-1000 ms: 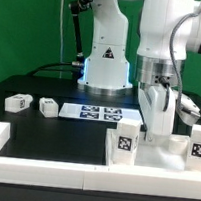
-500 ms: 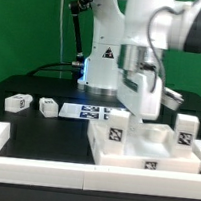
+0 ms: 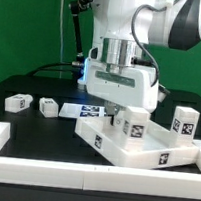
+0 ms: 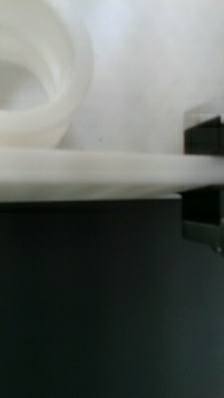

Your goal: Assemble square table

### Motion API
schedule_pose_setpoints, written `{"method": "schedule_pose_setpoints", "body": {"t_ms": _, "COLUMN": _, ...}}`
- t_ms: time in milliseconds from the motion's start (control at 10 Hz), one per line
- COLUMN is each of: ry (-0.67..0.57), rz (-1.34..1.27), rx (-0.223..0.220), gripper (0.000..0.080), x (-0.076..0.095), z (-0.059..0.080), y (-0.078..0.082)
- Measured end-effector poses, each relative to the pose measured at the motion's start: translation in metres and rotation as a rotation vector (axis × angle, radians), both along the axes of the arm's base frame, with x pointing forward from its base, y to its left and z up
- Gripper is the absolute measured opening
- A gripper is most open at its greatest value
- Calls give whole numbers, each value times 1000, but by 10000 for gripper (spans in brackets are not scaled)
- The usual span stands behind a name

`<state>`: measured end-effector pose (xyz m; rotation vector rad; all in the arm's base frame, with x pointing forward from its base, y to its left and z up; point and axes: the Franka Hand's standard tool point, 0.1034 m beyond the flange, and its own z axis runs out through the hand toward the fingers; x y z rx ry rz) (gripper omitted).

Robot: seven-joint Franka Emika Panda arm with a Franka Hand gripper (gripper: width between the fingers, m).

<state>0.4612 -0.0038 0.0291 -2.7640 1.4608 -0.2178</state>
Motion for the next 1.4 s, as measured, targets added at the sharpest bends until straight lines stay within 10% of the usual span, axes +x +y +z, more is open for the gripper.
{"method": "schedule_pose_setpoints", "body": {"t_ms": 500, "ry": -4, "rz": 650, "rx": -119, "gripper": 61, "x": 21, "z": 15, "y": -85}}
{"method": "schedule_pose_setpoints", "body": {"t_ms": 1400, "ry": 106, "rz": 1510, "rx": -237, "gripper": 61, "x": 54, "z": 7, "y": -71}}
